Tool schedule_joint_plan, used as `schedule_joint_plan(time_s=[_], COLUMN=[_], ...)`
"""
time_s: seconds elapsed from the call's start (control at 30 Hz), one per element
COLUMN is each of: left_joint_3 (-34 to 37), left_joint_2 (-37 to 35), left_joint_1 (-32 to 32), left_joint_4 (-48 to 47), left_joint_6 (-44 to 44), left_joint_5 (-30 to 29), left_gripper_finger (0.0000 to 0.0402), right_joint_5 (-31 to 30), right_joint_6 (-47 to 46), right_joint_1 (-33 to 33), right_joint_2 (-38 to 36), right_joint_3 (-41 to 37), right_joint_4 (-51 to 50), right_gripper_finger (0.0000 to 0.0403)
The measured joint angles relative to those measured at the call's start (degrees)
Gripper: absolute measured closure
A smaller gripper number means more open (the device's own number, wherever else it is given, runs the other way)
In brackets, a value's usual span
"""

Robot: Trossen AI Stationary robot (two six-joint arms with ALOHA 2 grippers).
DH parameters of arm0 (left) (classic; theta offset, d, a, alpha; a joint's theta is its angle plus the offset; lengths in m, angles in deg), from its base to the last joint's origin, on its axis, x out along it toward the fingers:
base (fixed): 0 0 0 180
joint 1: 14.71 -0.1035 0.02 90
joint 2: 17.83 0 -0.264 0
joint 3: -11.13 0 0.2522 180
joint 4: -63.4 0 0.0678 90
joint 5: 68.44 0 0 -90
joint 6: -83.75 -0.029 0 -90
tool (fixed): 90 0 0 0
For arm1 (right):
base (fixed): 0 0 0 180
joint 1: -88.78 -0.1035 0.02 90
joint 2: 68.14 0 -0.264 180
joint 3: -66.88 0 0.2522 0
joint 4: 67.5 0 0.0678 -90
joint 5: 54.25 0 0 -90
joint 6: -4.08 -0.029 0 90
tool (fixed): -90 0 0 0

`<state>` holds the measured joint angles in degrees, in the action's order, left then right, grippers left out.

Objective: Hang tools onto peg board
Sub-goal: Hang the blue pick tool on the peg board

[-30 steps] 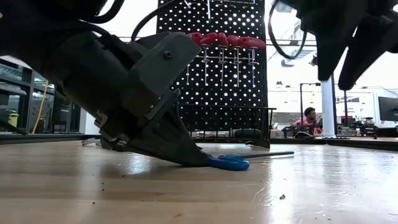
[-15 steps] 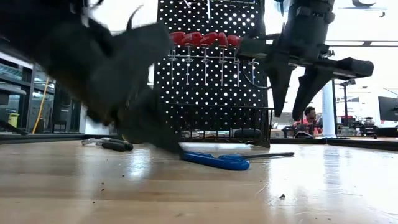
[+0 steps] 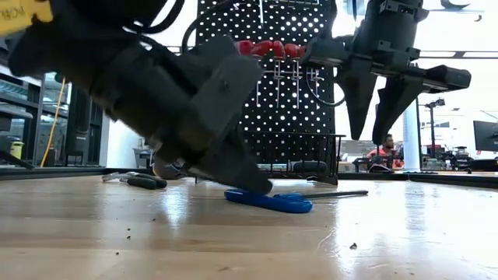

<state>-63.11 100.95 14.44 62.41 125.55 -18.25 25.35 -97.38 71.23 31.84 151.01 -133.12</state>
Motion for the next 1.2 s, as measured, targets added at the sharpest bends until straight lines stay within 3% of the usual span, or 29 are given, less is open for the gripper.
schedule_joint_plan(time_s=[0.47, 0.63, 1.0, 1.2], left_joint_3=[-0.45, -0.49, -0.35, -0.38], left_joint_2=[2.77, 4.08, 4.70, 4.64], left_joint_1=[2.13, 3.08, 3.72, 3.74], left_joint_4=[-0.43, -2.04, -3.64, -3.89], left_joint_6=[5.84, 9.02, 11.63, 11.57], left_joint_5=[1.27, 0.22, 0.55, 1.31], left_gripper_finger=[0.0401, 0.0401, 0.0402, 0.0401], right_joint_5=[0.84, 2.95, 2.34, 2.28], right_joint_6=[1.47, 1.40, -9.77, -10.05], right_joint_1=[-0.42, -1.19, 0.93, 2.80], right_joint_2=[-0.02, 1.16, 1.18, 1.05], right_joint_3=[0.00, -0.63, -6.70, -9.06], right_joint_4=[0.31, 5.91, 7.78, 15.70], right_gripper_finger=[0.0295, 0.0295, 0.0295, 0.0295])
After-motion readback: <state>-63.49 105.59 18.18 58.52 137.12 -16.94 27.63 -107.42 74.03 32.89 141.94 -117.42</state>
